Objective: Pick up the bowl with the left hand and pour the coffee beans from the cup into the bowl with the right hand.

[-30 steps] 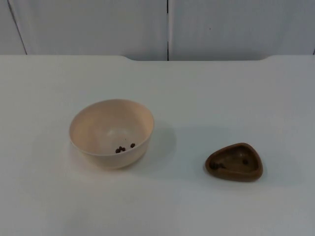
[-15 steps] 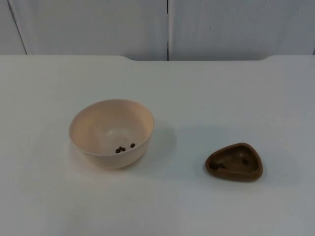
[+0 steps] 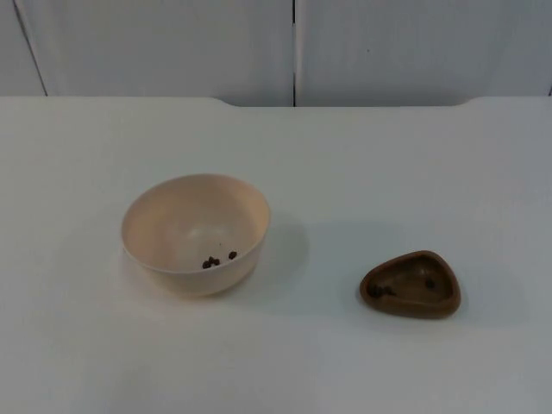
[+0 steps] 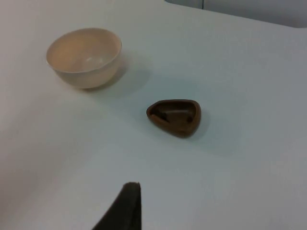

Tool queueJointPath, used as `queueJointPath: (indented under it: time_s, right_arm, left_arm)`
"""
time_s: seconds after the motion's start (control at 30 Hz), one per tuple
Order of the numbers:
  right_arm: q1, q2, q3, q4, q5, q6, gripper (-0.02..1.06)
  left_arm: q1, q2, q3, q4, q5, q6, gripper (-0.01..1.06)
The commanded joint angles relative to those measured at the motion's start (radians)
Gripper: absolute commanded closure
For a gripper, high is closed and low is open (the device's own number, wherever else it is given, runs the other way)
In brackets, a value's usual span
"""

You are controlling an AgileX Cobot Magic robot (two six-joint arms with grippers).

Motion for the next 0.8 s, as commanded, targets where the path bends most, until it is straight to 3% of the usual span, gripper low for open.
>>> queueJointPath:
  time_s: [0.0, 0.33, 0.77]
  right_arm:
    - [-0.001, -0.004, 0.003, 0.003, 0.001, 0.000, -0.01]
    - [-0.001, -0.004, 0.003, 0.002, -0.001, 0.002, -0.01]
    - [-0.001, -0.004, 0.003, 0.002, -0.001, 0.004, -0.01]
  left_arm:
    - [0.003, -0.005, 0.004, 0.002, -0.001, -0.009, 0.00]
    - [0.005, -0.005, 0.004, 0.002, -0.001, -0.009, 0.00]
    - [0.133, -0.005, 0.004, 0.003, -0.001, -0.009, 0.00]
